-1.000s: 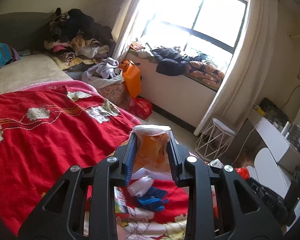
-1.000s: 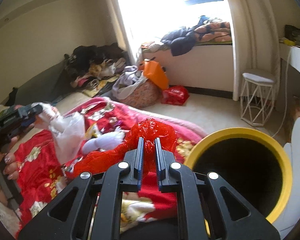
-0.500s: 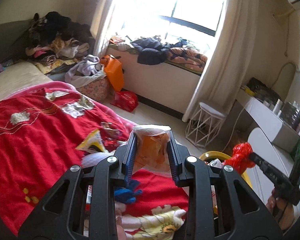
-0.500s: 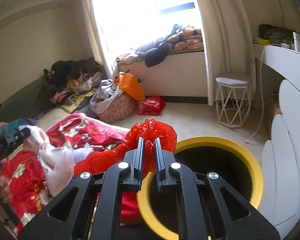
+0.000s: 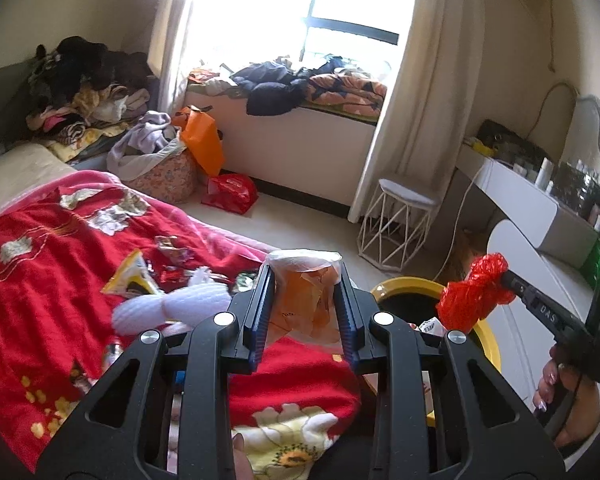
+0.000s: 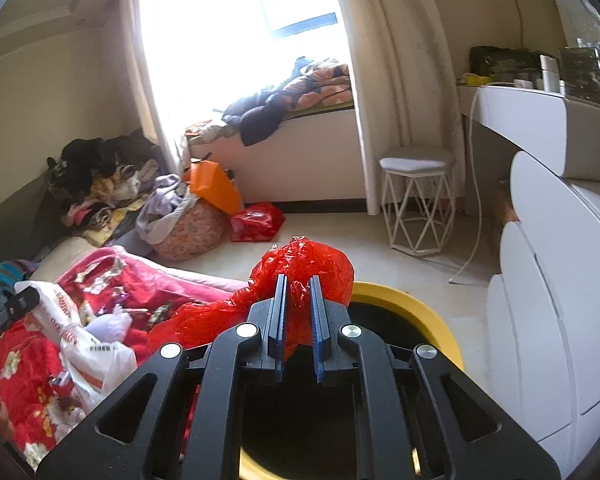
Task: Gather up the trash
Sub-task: 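Carry the white bag and red bag over the yellow bin with both tools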
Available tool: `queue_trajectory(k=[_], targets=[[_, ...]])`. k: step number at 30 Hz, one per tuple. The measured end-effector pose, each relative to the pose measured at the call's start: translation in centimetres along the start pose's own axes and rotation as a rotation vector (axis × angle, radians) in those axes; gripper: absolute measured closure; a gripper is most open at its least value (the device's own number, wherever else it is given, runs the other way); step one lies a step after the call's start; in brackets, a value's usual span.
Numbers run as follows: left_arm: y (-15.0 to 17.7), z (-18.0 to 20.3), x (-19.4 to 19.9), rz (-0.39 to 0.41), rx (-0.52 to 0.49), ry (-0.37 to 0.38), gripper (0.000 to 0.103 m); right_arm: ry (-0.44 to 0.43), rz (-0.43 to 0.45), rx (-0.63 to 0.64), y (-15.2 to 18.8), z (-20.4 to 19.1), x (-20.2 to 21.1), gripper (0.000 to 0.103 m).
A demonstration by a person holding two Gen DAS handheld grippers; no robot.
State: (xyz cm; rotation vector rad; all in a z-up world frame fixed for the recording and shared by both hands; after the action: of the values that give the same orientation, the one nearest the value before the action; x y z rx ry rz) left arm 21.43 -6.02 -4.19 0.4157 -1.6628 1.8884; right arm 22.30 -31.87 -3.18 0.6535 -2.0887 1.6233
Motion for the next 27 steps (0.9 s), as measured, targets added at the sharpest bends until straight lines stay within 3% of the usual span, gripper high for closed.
queue_trajectory(k=[27], targets=[[3.3, 8.1, -6.7, -0.084, -0.122, 0.034, 0.078, 0.126, -0.034, -0.067, -0.5, 6.4, -3.6, 0.093]])
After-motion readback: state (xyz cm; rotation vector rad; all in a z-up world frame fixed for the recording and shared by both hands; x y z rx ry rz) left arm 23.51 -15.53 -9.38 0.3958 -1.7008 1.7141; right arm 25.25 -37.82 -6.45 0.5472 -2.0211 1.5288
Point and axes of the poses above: each gripper's, at about its wrist camera, not at the fingertips, and x roughly against the way its jaws point, z to its right, y to its underside, the point moved 9 cm from there along -x, roughly the way its jaws point, and after that the axes turned 7 degrees about -z, right-handed, at the moved point
